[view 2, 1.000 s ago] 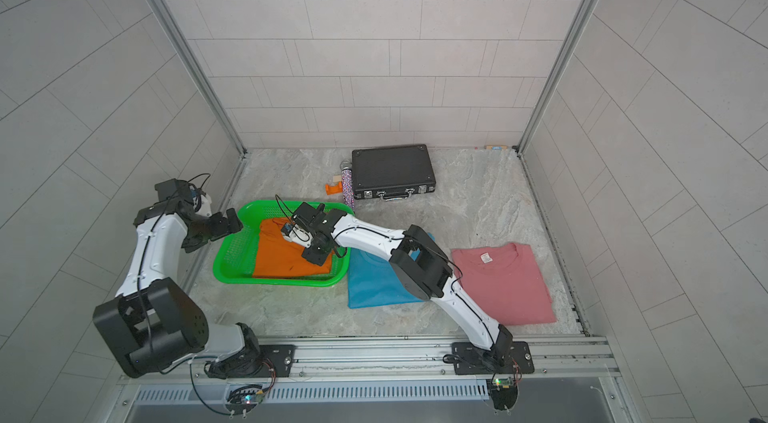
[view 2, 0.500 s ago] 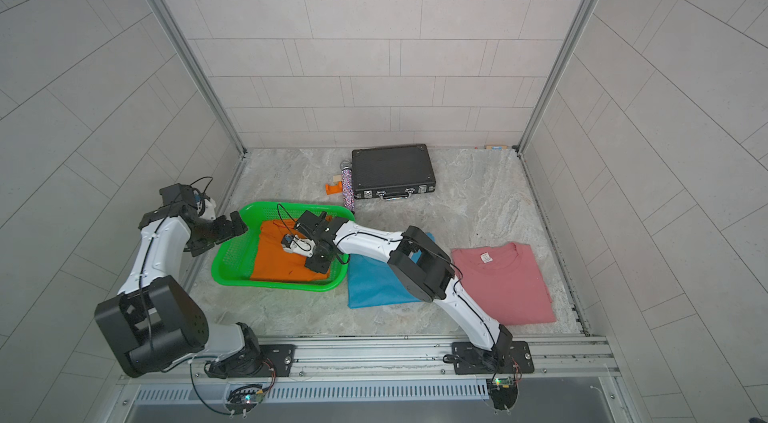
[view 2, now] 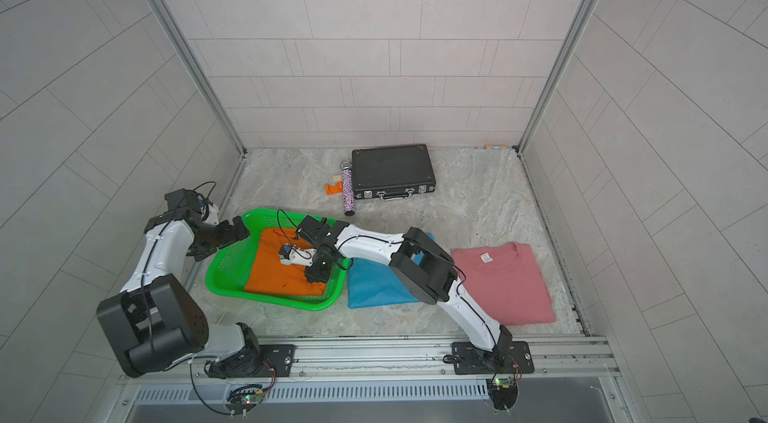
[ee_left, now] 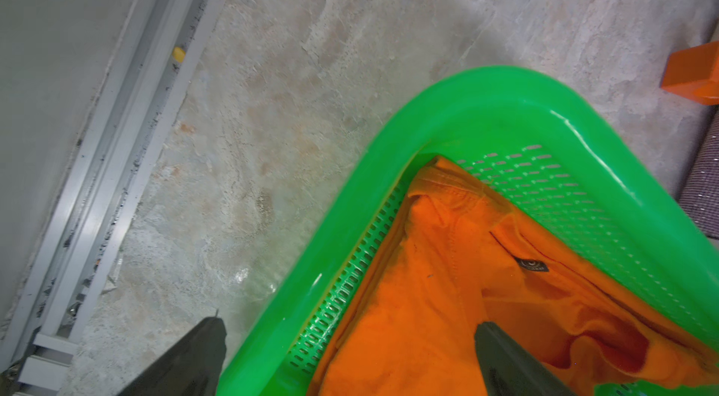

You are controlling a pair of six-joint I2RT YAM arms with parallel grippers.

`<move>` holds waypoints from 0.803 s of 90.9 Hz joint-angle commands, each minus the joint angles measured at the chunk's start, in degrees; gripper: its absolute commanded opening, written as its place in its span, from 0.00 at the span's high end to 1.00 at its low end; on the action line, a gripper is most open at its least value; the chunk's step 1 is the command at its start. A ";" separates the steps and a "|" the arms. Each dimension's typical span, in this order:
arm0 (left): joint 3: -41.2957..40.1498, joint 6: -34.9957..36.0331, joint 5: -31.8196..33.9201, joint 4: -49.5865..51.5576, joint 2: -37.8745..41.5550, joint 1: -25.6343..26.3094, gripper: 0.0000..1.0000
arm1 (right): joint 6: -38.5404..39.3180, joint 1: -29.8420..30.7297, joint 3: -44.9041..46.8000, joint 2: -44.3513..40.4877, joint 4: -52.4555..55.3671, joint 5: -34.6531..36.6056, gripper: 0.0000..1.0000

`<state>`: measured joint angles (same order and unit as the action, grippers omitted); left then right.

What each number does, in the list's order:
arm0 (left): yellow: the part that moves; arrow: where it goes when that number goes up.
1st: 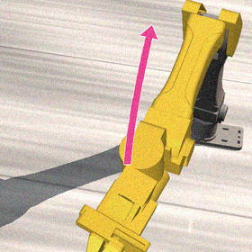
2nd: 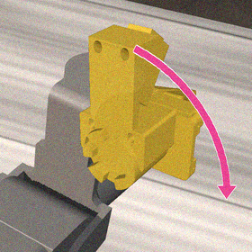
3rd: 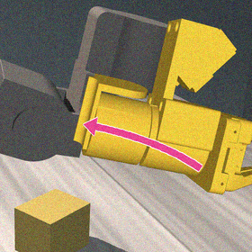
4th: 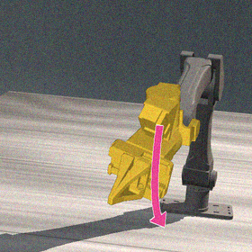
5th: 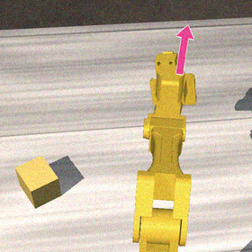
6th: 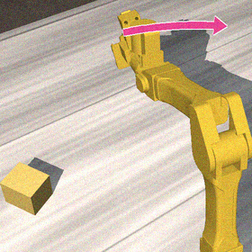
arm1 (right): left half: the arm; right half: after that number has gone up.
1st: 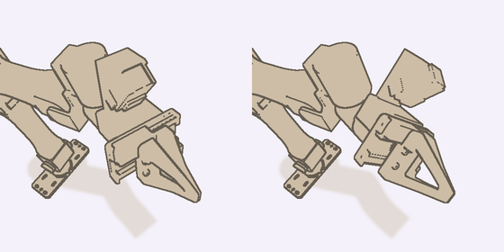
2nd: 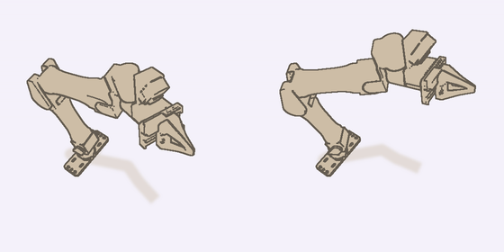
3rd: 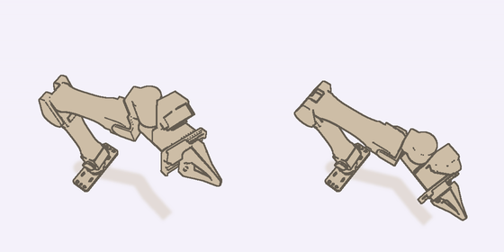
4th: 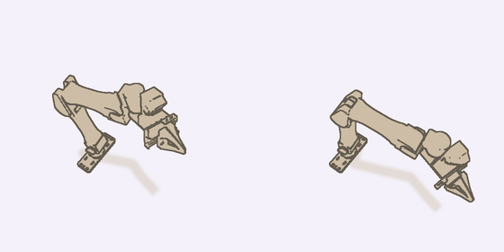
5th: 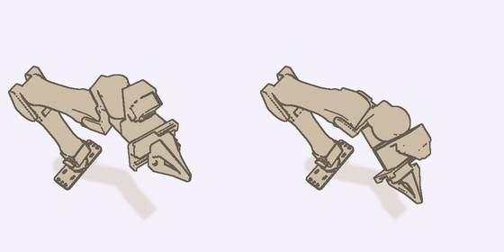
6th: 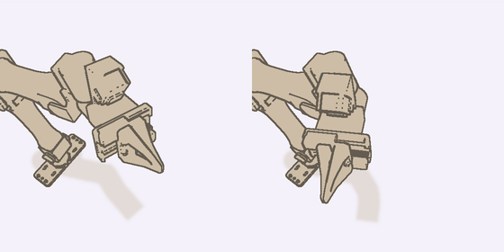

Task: Put the folded t-shirts into the basket
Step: Adjust the T-shirt in the bin.

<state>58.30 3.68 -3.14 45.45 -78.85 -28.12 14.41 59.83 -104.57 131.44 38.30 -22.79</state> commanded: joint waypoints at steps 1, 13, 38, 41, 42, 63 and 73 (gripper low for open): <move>0.94 7.15 -0.62 2.31 -0.51 -0.09 0.09 | 0.79 0.46 -1.32 -2.15 2.46 0.15 0.83; 0.17 12.95 -1.71 4.21 -2.27 -0.09 0.19 | 1.31 0.31 -1.94 -1.23 3.07 0.27 0.83; 0.40 14.32 2.00 1.56 -6.75 -0.01 0.15 | 1.49 -0.07 -1.66 -1.49 3.05 -0.77 0.83; 0.43 14.83 1.80 1.19 -6.76 -0.01 0.18 | 1.49 -0.07 -1.67 -1.51 3.09 -0.89 0.83; 0.46 15.11 1.72 1.12 -6.76 0.04 0.20 | 1.49 -0.07 -1.68 -1.56 3.09 -0.83 0.83; 0.32 14.06 2.84 -0.17 -8.81 0.20 0.72 | 1.42 -0.33 -1.94 -1.49 3.01 -0.81 0.83; -0.78 12.67 2.72 -0.92 -8.49 0.17 0.80 | 1.11 -0.33 -2.10 -1.30 3.13 -1.07 0.83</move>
<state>58.54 20.56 -1.02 46.06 -86.35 -27.94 15.35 59.40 -105.73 131.44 40.29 -22.79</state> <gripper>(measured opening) 0.222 0.167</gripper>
